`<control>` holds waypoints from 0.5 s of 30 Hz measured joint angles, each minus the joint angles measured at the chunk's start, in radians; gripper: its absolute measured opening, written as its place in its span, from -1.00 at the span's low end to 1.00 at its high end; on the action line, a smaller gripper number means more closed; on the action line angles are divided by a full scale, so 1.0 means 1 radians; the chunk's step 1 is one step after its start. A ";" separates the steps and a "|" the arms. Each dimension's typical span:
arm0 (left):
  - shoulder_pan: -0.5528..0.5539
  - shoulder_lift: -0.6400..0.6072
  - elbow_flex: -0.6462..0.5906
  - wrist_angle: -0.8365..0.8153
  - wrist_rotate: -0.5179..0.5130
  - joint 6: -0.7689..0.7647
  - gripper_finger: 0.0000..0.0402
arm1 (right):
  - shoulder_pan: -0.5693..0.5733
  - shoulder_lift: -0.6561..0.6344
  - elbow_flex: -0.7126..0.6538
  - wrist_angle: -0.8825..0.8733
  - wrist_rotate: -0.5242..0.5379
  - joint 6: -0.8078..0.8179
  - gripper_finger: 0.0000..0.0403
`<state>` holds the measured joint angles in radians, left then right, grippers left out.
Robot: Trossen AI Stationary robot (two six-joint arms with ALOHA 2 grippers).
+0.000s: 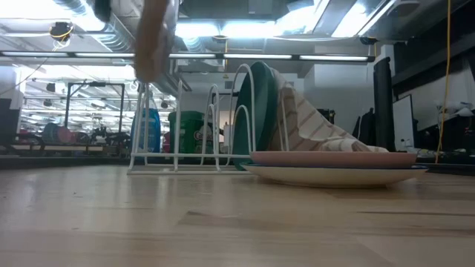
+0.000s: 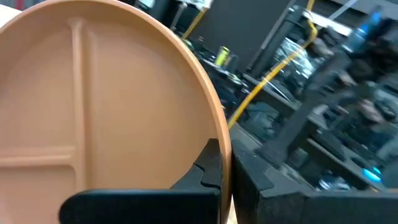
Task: Sort dishes
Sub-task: Put the brown plate into the dish rack
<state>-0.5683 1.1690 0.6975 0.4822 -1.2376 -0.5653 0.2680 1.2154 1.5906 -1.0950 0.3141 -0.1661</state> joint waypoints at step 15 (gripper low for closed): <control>0.258 0.001 -0.155 0.017 0.100 -0.204 -1.00 | 0.000 0.077 -0.001 -0.003 0.000 0.000 -0.51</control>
<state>-0.3103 1.1704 0.5423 0.4995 -1.1371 -0.7694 0.2680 1.2928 1.5898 -1.0984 0.3141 -0.1665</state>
